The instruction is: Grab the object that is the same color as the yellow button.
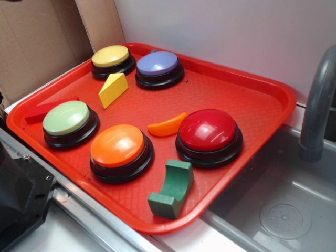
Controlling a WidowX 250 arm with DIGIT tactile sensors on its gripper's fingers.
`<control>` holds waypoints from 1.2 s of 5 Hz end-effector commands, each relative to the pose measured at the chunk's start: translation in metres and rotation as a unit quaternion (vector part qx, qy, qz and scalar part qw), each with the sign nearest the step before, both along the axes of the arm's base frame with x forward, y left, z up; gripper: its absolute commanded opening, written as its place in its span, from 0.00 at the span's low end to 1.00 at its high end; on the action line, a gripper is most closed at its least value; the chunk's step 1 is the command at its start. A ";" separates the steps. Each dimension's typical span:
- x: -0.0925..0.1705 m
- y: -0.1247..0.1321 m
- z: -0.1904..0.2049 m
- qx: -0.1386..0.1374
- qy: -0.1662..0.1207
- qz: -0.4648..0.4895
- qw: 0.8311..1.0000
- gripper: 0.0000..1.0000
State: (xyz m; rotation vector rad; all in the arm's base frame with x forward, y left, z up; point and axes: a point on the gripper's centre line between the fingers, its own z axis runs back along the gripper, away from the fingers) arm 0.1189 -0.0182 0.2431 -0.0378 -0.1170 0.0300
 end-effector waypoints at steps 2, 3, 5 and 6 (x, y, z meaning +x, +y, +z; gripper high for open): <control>0.026 0.009 -0.022 0.041 -0.016 0.050 0.998 1.00; 0.050 0.019 -0.043 0.045 -0.022 0.060 0.997 1.00; 0.086 0.044 -0.096 0.069 -0.049 0.159 0.984 1.00; 0.094 0.060 -0.115 0.096 -0.042 0.191 0.976 1.00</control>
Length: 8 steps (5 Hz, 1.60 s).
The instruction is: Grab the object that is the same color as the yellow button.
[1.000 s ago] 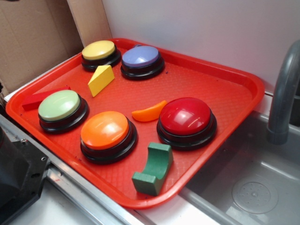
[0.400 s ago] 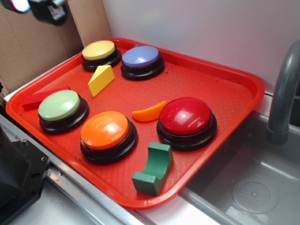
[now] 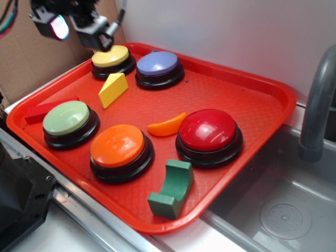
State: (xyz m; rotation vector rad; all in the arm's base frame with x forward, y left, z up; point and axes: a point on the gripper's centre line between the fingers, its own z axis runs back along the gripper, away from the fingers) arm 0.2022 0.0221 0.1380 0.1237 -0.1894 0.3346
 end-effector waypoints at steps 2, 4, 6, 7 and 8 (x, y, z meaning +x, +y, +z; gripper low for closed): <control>0.027 0.059 -0.055 0.044 0.010 0.063 0.997 1.00; 0.040 0.073 -0.094 0.018 -0.004 0.033 0.999 1.00; 0.041 0.076 -0.113 -0.030 -0.026 0.018 0.999 1.00; 0.040 0.074 -0.109 -0.023 -0.030 0.017 0.999 0.00; 0.041 0.071 -0.101 -0.015 -0.034 0.017 0.999 0.00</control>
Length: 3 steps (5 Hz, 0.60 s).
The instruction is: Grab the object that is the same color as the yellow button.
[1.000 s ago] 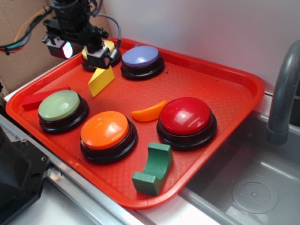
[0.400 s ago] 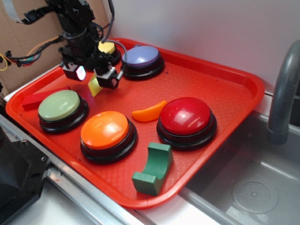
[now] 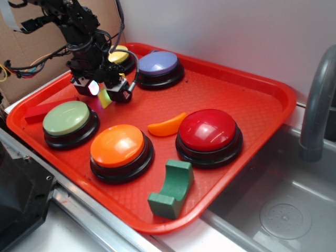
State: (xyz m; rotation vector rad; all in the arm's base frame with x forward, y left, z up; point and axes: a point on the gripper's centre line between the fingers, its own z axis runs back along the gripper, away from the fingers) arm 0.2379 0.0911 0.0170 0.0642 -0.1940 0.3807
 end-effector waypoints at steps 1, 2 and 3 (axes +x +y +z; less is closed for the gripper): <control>0.009 -0.004 0.026 0.043 -0.025 0.008 0.999 0.00; 0.014 -0.023 0.052 0.071 0.001 0.001 0.997 0.00; 0.018 -0.058 0.098 0.059 -0.008 -0.033 0.998 0.00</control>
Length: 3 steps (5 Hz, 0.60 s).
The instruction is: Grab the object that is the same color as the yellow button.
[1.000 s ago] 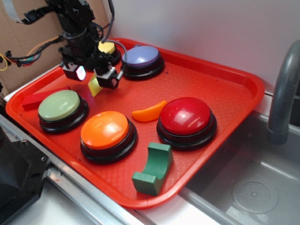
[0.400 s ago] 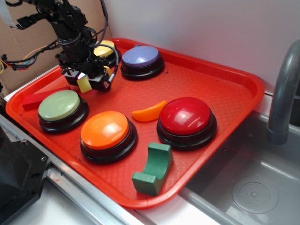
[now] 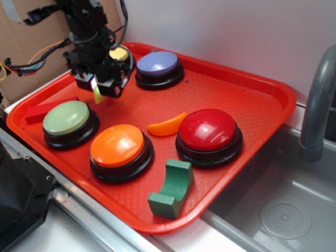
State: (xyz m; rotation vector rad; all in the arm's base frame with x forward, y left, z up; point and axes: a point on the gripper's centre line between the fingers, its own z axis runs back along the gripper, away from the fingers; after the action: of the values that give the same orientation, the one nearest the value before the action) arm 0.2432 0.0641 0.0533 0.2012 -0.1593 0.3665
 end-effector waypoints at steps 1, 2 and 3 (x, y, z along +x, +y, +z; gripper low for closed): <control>0.008 -0.061 0.094 -0.038 -0.027 -0.070 0.996 0.00; 0.000 -0.073 0.102 -0.082 -0.031 -0.088 0.992 0.00; 0.000 -0.074 0.100 -0.094 -0.020 -0.103 0.990 0.00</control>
State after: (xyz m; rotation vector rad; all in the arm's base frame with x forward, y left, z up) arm 0.2373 -0.0185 0.1363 -0.0021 -0.1293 0.1759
